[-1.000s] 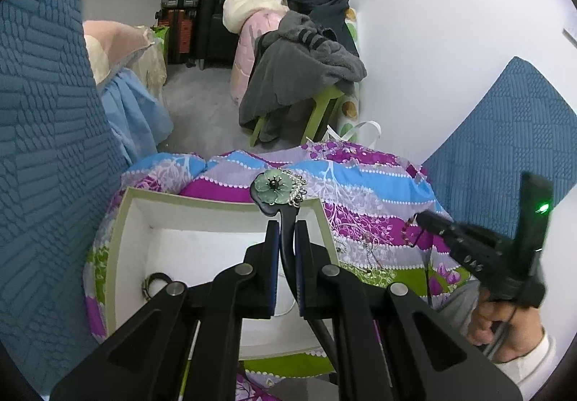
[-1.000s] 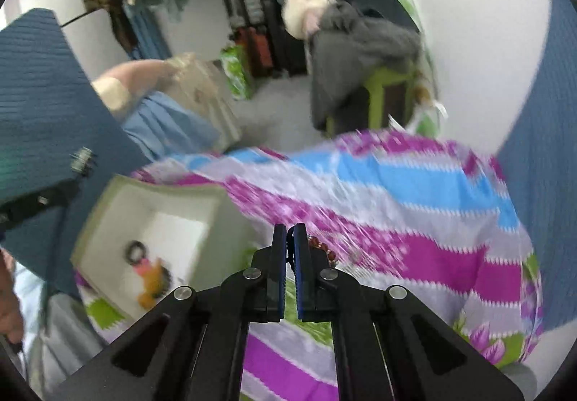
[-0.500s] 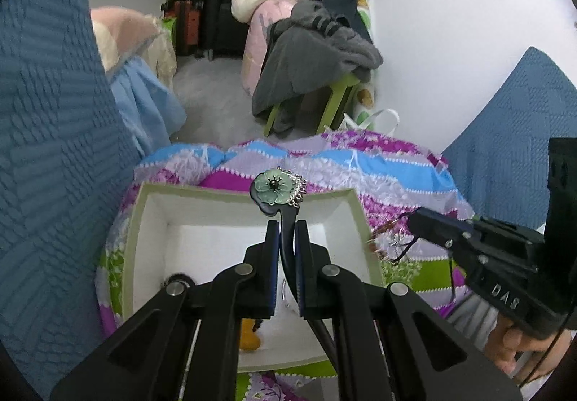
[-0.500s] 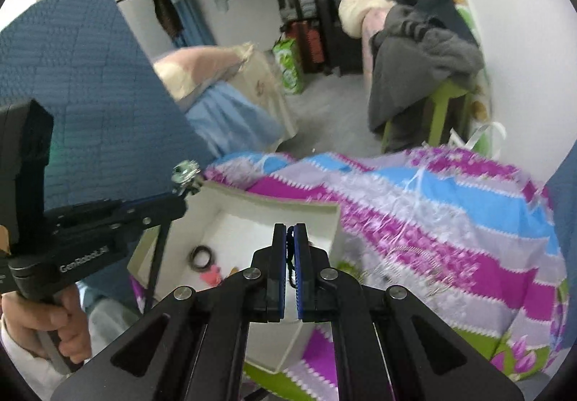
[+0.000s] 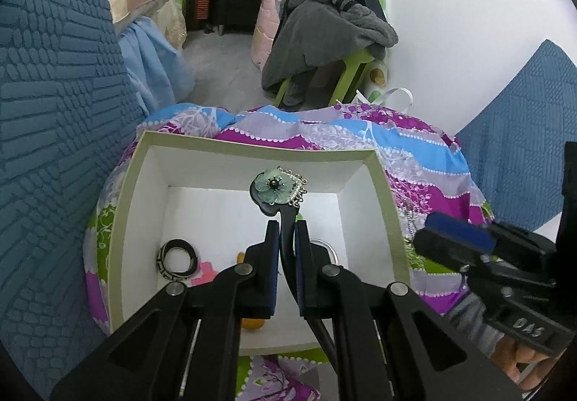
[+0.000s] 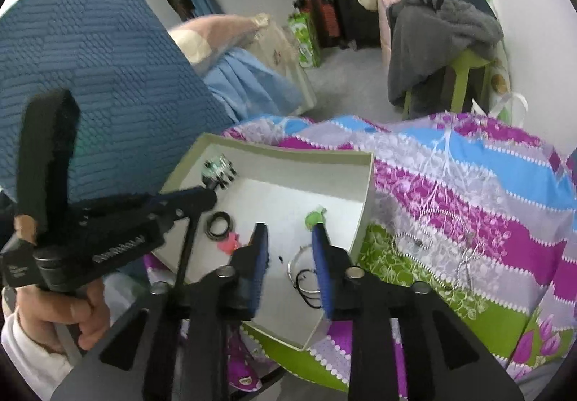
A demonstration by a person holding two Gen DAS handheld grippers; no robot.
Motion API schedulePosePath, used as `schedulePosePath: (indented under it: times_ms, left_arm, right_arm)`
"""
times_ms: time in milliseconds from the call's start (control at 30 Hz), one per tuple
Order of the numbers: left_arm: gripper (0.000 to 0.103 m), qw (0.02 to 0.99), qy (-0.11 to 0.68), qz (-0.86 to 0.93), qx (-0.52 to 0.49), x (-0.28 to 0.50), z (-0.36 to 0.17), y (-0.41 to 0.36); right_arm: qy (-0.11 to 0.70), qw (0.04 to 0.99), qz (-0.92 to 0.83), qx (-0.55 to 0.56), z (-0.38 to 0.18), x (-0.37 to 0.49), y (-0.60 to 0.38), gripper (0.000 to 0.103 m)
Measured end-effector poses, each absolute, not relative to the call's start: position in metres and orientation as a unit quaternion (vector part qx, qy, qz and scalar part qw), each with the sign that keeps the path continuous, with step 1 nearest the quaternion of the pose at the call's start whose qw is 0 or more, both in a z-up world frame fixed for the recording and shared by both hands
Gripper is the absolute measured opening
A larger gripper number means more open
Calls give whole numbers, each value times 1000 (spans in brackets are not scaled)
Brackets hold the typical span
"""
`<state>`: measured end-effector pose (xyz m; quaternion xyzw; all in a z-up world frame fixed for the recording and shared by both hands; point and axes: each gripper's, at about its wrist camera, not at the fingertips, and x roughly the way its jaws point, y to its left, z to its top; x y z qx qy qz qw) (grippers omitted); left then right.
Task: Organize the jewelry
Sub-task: 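Lower the green pendant into the white box and open the left tool, then grasp the silver bead chain with the right tool and lift it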
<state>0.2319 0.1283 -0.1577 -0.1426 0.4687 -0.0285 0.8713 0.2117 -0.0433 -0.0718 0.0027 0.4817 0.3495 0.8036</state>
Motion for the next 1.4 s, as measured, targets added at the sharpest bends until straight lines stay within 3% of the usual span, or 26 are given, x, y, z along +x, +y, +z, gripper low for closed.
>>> schedulePosePath:
  times_ms: [67, 133, 467, 800, 900, 1167, 1400]
  left_arm:
    - [23, 871, 467, -27, -150, 231, -154, 127]
    - [52, 878, 455, -21, -147, 227, -147, 124]
    - [53, 897, 419, -35, -140, 221, -116, 86]
    - [53, 898, 407, -57, -155, 229, -122, 28]
    - [53, 894, 415, -67, -154, 232, -131, 7]
    - [53, 877, 443, -102, -156, 252, -170, -48]
    - [36, 850, 487, -115, -164, 285, -208, -66]
  right_arm:
    - [468, 811, 351, -2, -60, 211, -49, 35]
    - [451, 820, 352, -6, -48, 209, -58, 41]
    - [391, 863, 320, -9, -15, 210, -126, 63]
    - [393, 876, 278, 8, -42, 219, -198, 65]
    - [410, 873, 266, 7, -66, 223, -213, 62]
    - [471, 841, 265, 24, -144, 237, -239, 27]
    - [491, 813, 311, -15, -191, 254, -214, 21]
